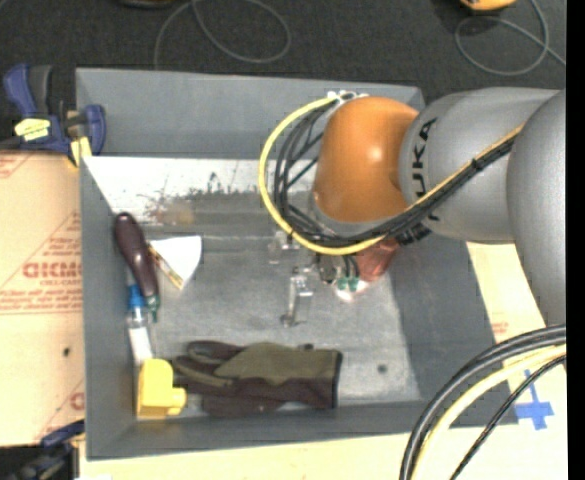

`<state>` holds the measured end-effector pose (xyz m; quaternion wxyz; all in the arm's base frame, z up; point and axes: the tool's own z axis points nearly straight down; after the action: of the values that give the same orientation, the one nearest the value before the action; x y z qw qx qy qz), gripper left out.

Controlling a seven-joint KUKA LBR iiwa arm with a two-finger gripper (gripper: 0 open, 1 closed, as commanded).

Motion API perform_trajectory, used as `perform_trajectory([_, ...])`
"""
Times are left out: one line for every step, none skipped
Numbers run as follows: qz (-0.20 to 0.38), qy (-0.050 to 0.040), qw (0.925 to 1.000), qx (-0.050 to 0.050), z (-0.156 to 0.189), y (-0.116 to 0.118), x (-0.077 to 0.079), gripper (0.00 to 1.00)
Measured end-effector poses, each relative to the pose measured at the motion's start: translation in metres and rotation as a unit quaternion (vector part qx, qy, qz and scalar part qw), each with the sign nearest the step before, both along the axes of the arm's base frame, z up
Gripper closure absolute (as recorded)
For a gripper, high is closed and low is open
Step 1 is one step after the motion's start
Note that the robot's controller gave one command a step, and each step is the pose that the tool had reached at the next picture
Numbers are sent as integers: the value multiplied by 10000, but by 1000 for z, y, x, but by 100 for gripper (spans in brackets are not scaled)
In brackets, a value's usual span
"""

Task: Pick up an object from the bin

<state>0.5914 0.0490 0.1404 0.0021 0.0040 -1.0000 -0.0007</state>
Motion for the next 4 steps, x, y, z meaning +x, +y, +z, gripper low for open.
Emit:
perform_trajectory([-4,-39,10000,3,5,0,2,0])
perform_trajectory([815,-46,9967,-10,-19,34,-42,0])
perform_trajectory([1955,-41,9807,4,-9,71,-75,0])
perform_trajectory([1416,-42,9899,-5,-15,79,-89,0])
